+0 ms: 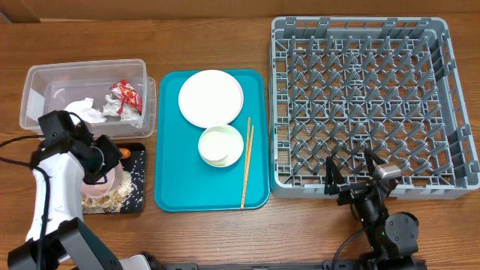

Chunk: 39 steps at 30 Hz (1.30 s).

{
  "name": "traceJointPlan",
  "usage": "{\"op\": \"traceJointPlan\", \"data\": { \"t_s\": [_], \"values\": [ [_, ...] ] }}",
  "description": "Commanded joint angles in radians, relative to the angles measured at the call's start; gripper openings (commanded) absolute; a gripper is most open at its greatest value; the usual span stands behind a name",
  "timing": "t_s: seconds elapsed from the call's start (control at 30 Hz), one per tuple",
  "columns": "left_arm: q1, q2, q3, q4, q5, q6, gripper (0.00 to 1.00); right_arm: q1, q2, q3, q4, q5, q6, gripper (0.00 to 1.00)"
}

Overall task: Sort waste into correct bins and load items into the dishwasher
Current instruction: 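Keep the bowl tipped over the black tray beside the carrot, then lift the emptied pink bowl and carry it right over the teal tray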

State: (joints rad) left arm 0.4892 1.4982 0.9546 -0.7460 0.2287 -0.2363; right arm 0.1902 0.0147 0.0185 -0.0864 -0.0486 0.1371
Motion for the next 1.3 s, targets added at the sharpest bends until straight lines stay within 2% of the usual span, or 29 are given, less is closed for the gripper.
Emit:
{"op": "traceJointPlan", "data": {
  "t_s": [0.0, 0.17, 0.4, 0.67, 0.8, 1.27],
  "values": [
    [0.050, -0.025, 0.031, -0.008, 0.209, 0.084, 0.04, -0.003, -0.011, -0.010, 0.006, -0.006, -0.003, 1.00],
    [0.195, -0.046, 0.031, -0.025, 0.499, 0.197, 0.04, -0.003, -0.011, -0.010, 0.006, -0.006, -0.003, 1.00],
    [0.479, -0.046, 0.029, -0.117, 0.937, 0.416, 0.04, -0.003, -0.011, -0.010, 0.006, -0.006, -0.003, 1.00],
    [0.659, -0.046, 0.027, -0.323, 1.248, 0.743, 0.04, -0.003, -0.011, -0.010, 0.006, -0.006, -0.003, 1.00],
    [0.682, -0.045, 0.024, -0.383, 1.290, 0.829, 0.04, -0.003, -0.011, -0.010, 0.006, -0.006, -0.003, 1.00],
    [0.681, -0.045, -0.037, -0.377, 1.353, 0.873, 0.04, -0.003, -0.011, -0.010, 0.006, -0.006, -0.003, 1.00]
  ]
}}
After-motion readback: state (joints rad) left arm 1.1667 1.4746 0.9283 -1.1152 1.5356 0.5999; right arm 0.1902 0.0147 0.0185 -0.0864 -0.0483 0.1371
